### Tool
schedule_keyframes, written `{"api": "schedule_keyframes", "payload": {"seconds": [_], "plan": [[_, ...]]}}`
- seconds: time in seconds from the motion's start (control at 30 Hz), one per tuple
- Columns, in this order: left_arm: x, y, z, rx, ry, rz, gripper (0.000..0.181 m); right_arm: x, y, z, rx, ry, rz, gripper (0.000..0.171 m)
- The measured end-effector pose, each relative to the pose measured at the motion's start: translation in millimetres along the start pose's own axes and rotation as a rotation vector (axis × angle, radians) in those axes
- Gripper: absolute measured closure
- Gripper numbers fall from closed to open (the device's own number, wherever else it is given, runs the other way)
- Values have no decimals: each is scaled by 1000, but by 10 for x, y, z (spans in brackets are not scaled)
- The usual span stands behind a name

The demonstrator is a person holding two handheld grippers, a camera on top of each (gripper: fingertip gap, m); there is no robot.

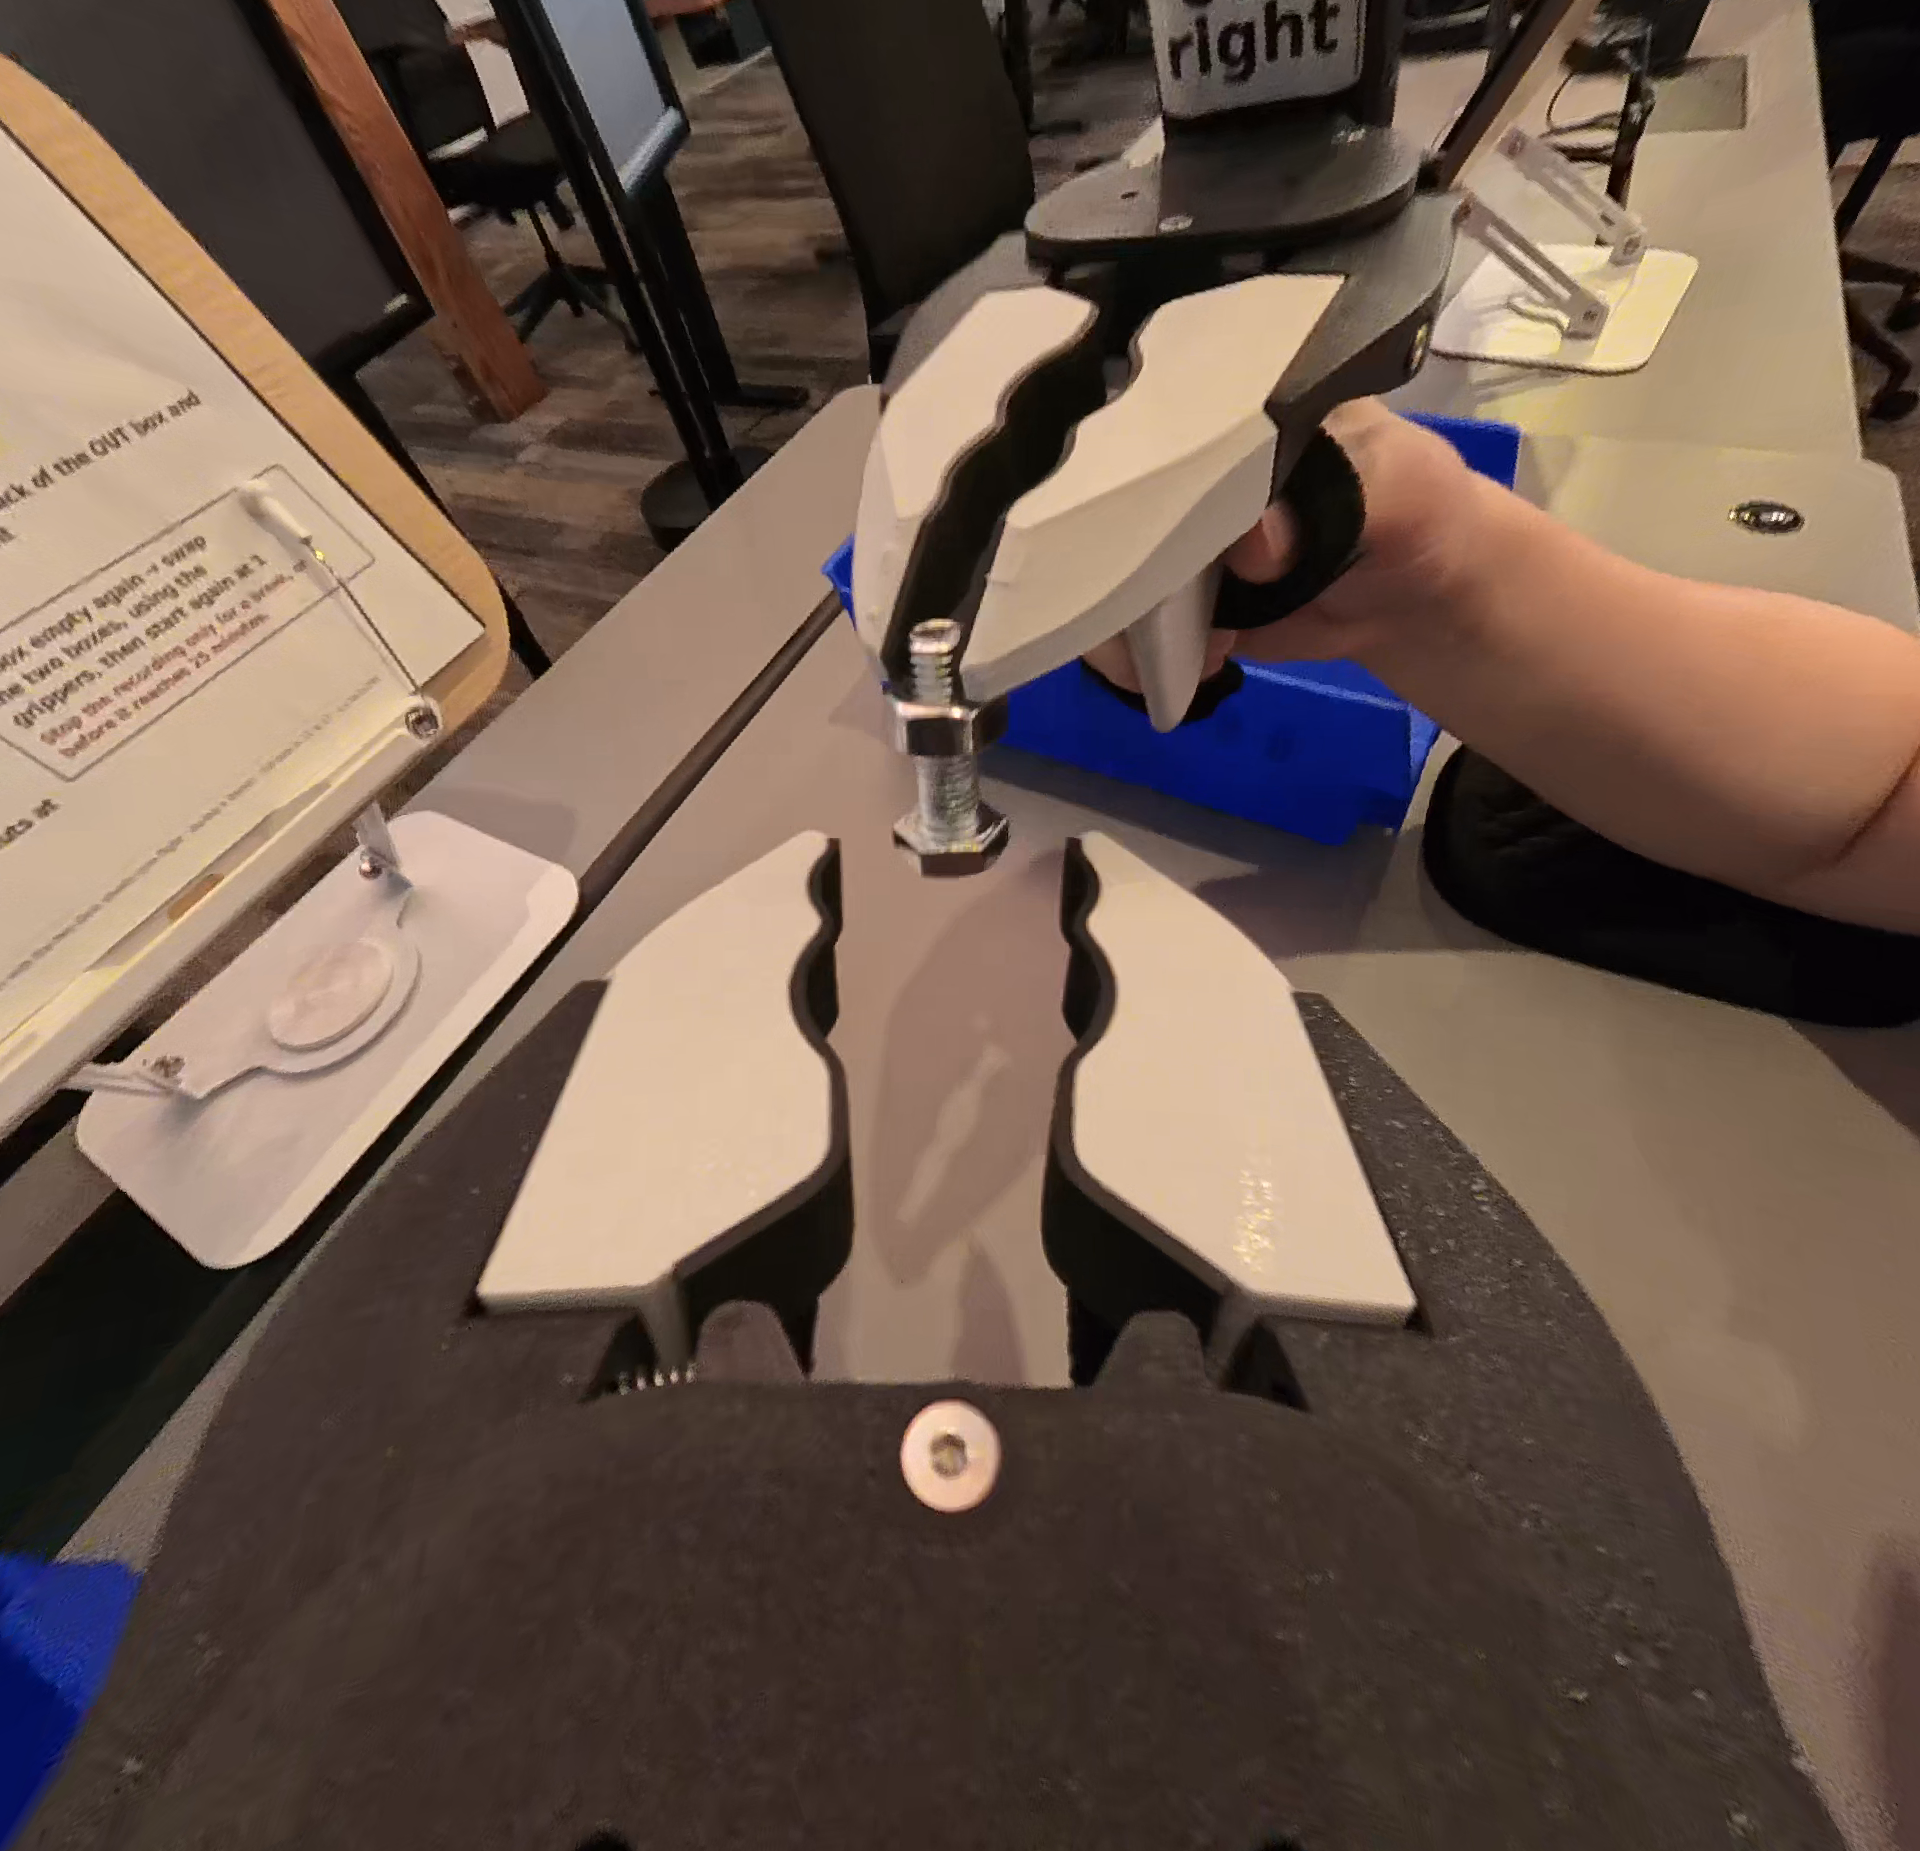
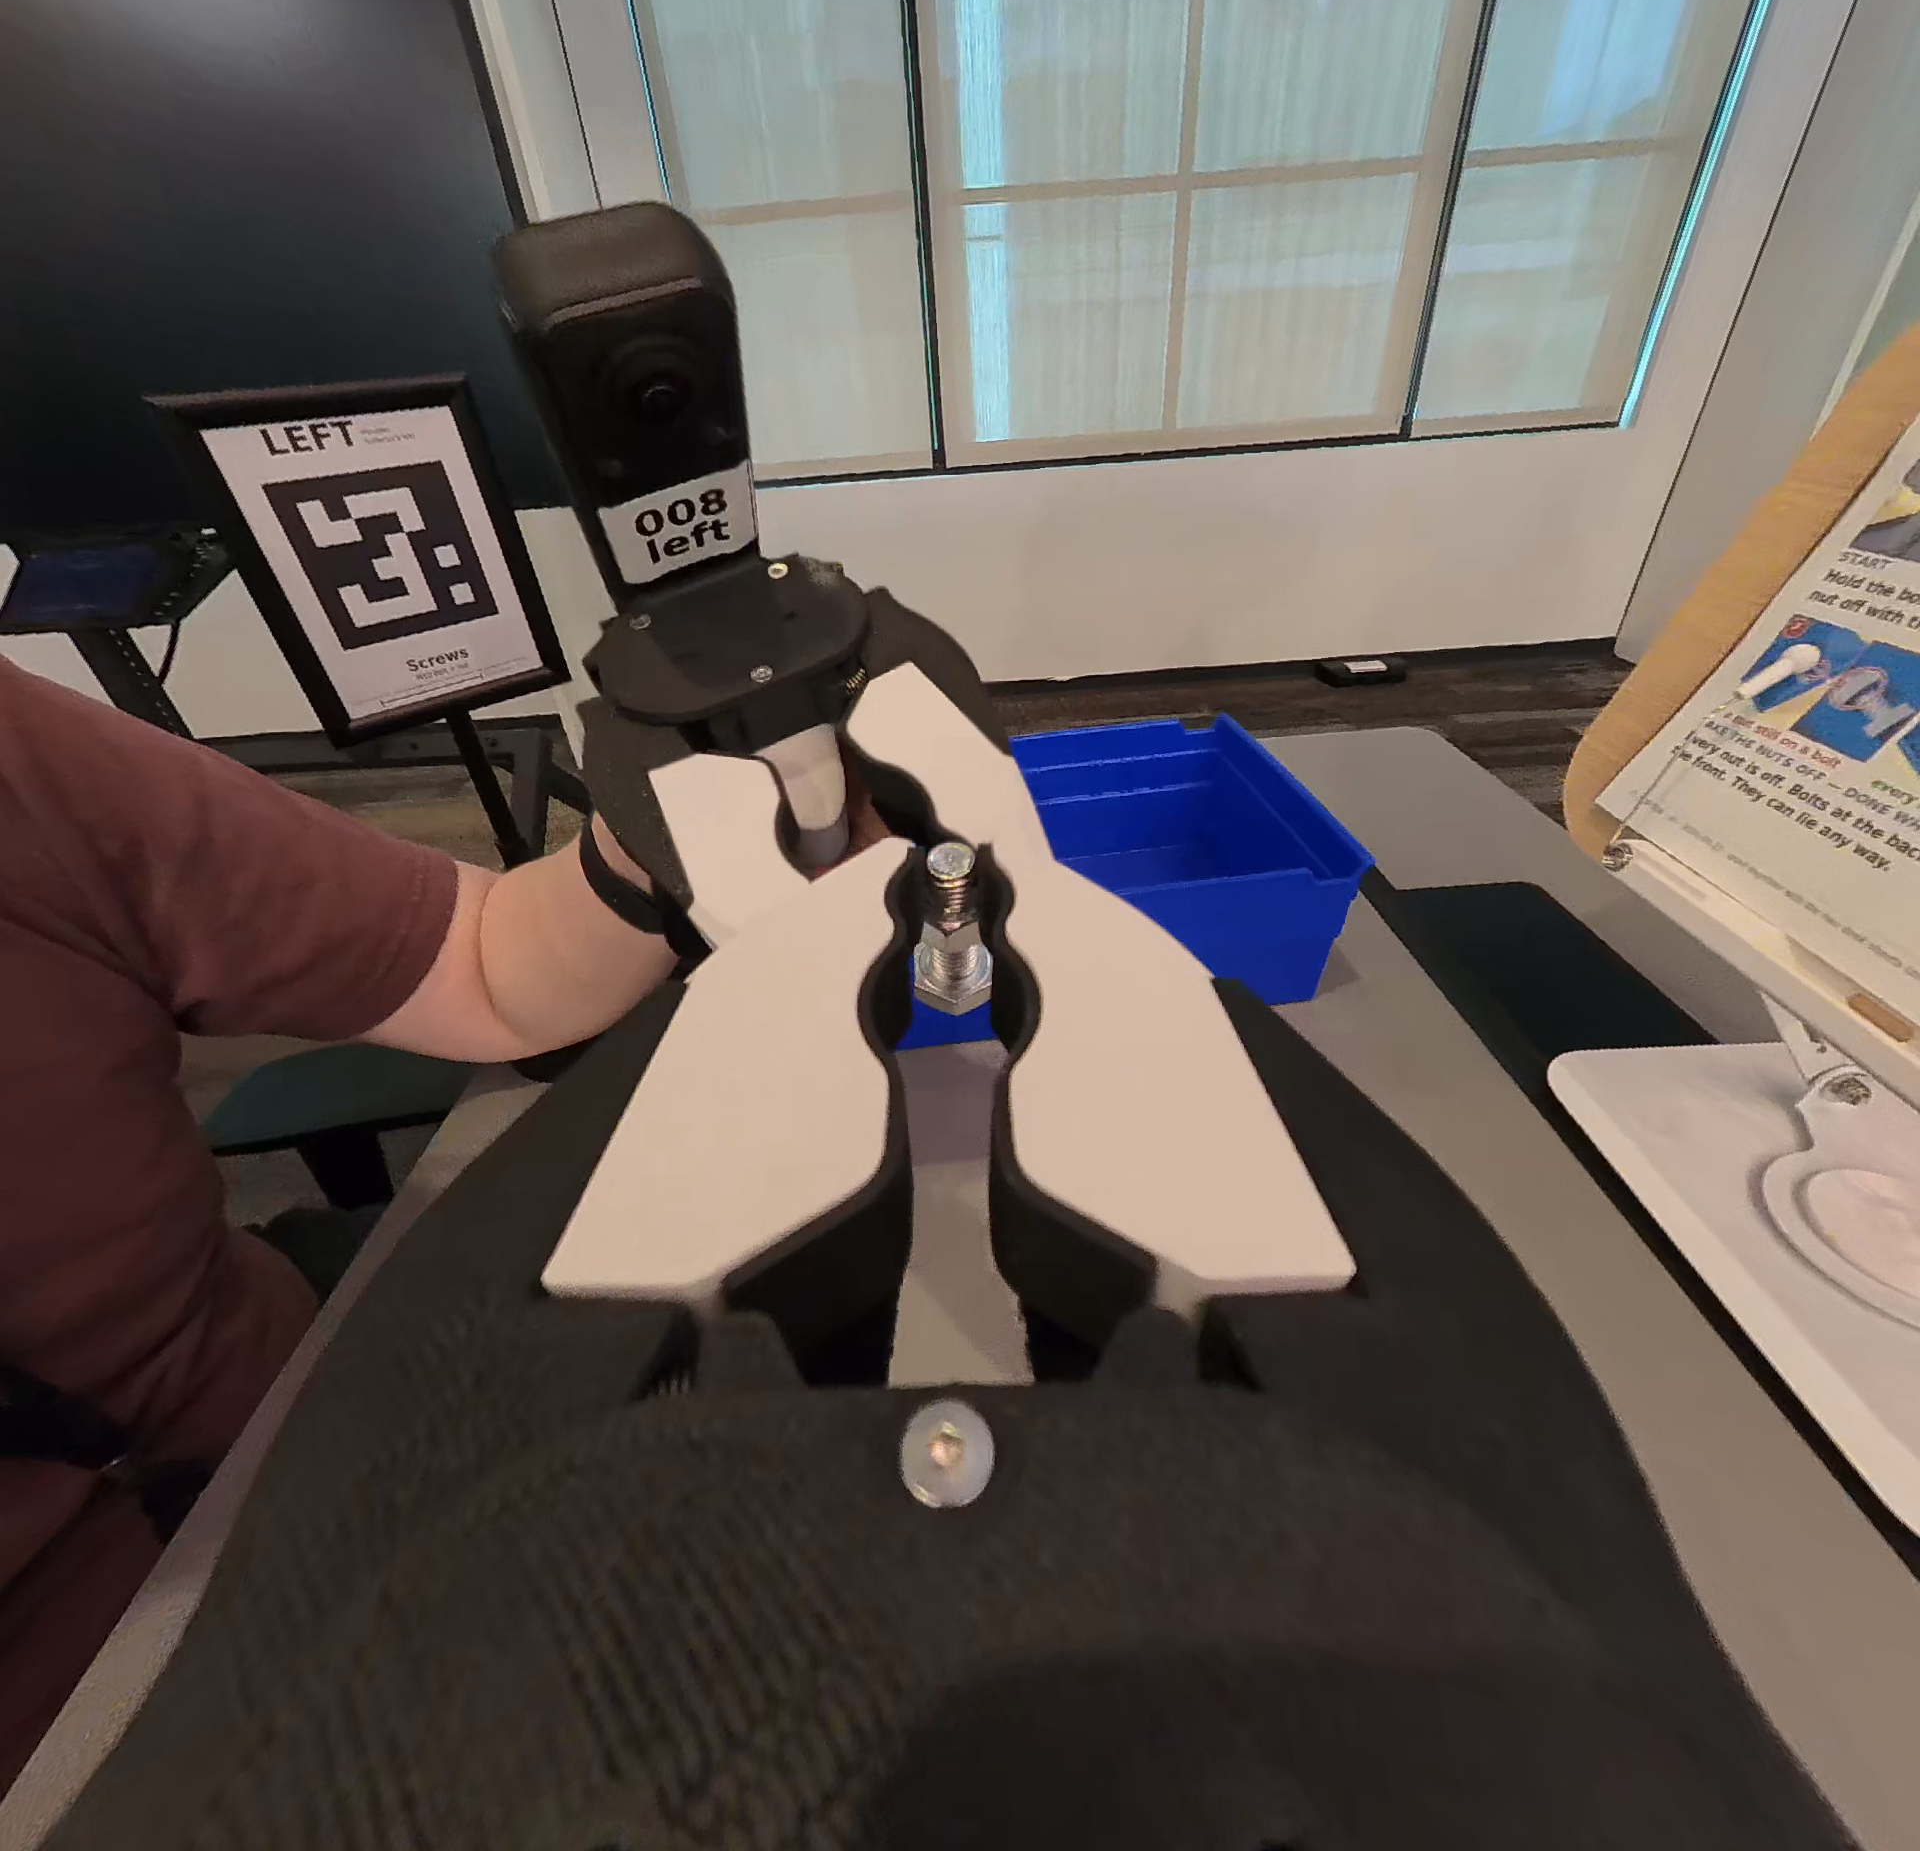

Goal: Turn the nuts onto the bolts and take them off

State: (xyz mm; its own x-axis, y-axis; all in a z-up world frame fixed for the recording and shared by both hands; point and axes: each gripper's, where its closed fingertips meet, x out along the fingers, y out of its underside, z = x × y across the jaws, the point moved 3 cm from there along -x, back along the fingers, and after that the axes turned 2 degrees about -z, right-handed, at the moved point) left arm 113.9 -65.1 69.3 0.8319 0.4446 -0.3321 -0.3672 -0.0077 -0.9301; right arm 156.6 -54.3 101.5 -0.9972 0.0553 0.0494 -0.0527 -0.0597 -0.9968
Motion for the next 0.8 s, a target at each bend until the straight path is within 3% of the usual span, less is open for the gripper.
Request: {"api": "schedule_keyframes", "payload": {"seconds": [0.37, 0.8], "plan": [[55, -32, -120, -32, 135, -78, 162, 22, 7, 127, -13, -108, -3, 161], [14, -33, -169, -43, 203, -68, 163, 48, -4, 171, 9, -137, -19, 161]]}}
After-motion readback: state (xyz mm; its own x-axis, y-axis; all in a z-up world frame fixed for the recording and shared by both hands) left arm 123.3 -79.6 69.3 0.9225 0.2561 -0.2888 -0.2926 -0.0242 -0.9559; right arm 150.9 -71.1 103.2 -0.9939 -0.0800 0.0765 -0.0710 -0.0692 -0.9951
